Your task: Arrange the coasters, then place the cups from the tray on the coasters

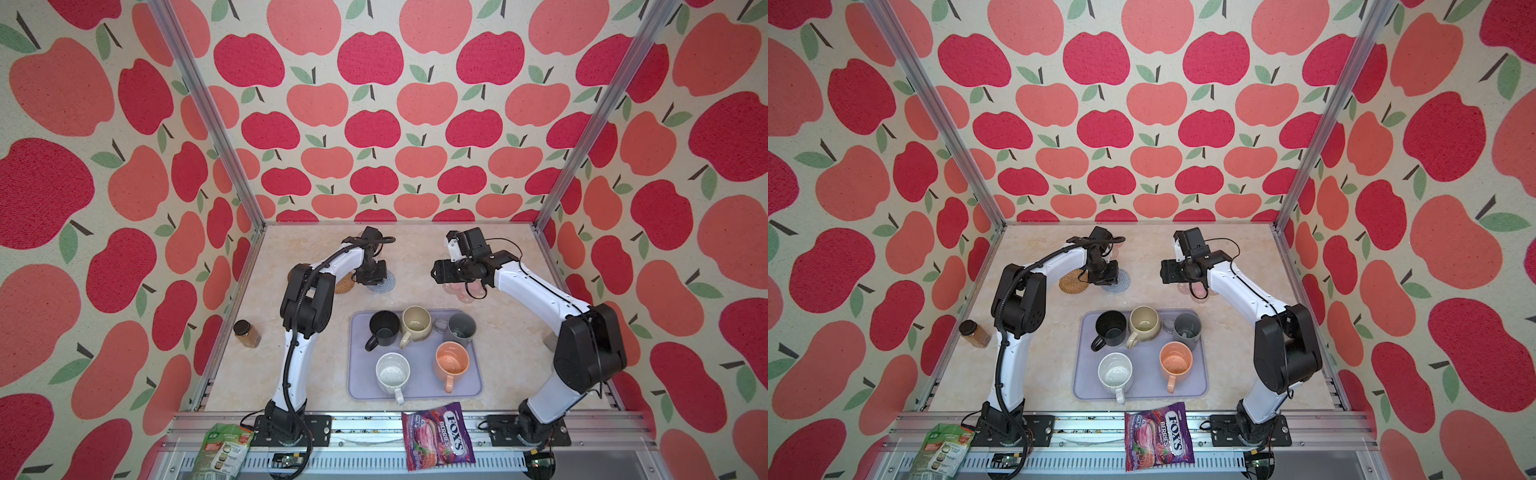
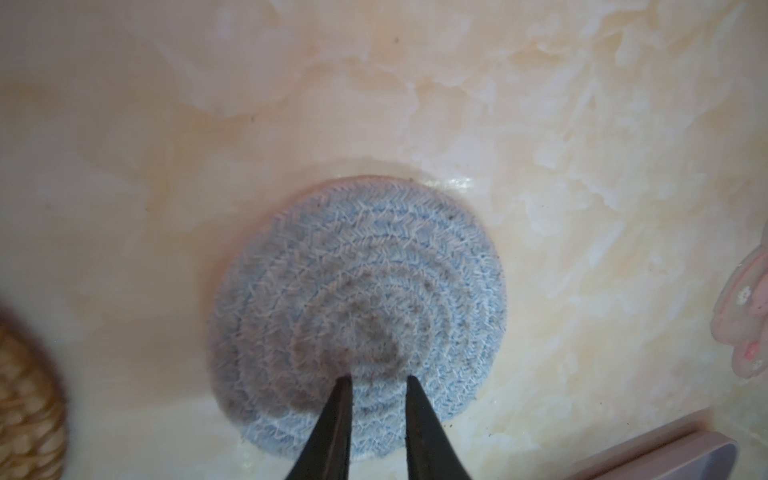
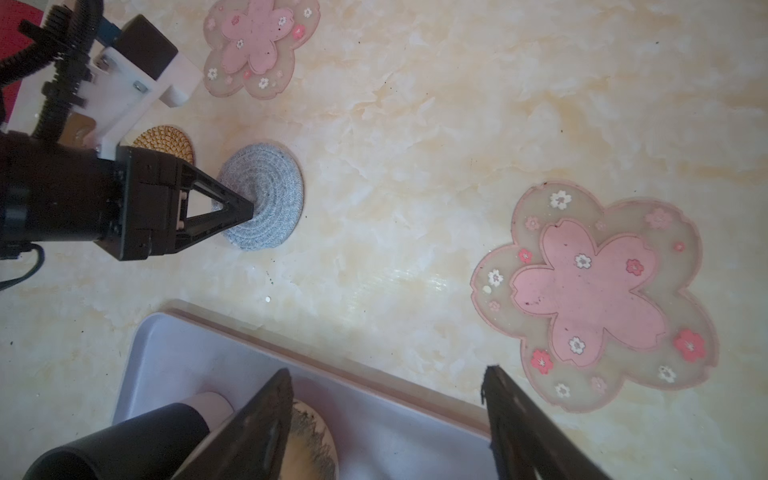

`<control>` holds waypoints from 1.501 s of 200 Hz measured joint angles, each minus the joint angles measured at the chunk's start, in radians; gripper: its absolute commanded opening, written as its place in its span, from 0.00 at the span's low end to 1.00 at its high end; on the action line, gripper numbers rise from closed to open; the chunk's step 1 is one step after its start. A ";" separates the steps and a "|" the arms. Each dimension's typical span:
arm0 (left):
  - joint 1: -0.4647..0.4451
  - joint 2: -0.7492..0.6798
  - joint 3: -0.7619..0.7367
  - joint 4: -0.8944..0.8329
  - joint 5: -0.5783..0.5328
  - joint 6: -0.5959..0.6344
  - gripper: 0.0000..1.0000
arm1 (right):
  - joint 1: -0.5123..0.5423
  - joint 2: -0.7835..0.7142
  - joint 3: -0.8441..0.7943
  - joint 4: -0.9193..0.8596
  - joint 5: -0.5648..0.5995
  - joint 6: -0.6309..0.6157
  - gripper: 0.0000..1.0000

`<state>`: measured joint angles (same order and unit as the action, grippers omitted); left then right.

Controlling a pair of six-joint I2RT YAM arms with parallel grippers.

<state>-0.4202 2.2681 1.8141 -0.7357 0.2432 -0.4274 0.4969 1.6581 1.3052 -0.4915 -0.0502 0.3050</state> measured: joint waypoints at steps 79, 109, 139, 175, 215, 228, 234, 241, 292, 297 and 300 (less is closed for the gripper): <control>-0.018 0.058 0.082 0.017 0.032 -0.009 0.25 | 0.000 -0.035 -0.051 -0.001 0.021 -0.003 0.75; -0.023 0.083 0.117 0.031 0.053 -0.023 0.25 | 0.000 -0.040 -0.064 0.001 0.030 -0.010 0.75; -0.026 0.100 0.137 0.050 0.072 -0.028 0.25 | 0.000 -0.039 -0.076 0.003 0.031 -0.011 0.75; -0.026 0.136 0.188 0.070 0.107 -0.034 0.25 | 0.000 -0.028 -0.076 0.003 0.023 -0.010 0.75; -0.031 0.183 0.259 0.078 0.139 -0.053 0.25 | 0.000 -0.016 -0.075 0.004 0.017 -0.010 0.75; -0.034 0.199 0.283 0.083 0.151 -0.053 0.25 | 0.000 -0.011 -0.075 0.010 0.011 -0.009 0.75; -0.036 0.205 0.294 0.084 0.159 -0.053 0.25 | 0.000 -0.007 -0.074 0.013 0.008 -0.009 0.75; -0.037 0.209 0.301 0.087 0.165 -0.053 0.25 | 0.000 0.000 -0.071 0.016 0.005 -0.009 0.75; -0.039 0.213 0.339 0.098 0.204 -0.053 0.26 | 0.000 0.063 -0.032 0.034 -0.023 -0.008 0.73; -0.039 0.211 0.340 0.102 0.208 -0.053 0.27 | 0.000 0.071 -0.026 0.035 -0.026 -0.008 0.73; -0.037 0.209 0.339 0.104 0.211 -0.053 0.27 | 0.000 0.075 -0.023 0.037 -0.028 -0.007 0.73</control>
<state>-0.4576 2.4767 2.1532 -0.6319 0.4545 -0.4808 0.4969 1.7329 1.2823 -0.4549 -0.0780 0.2977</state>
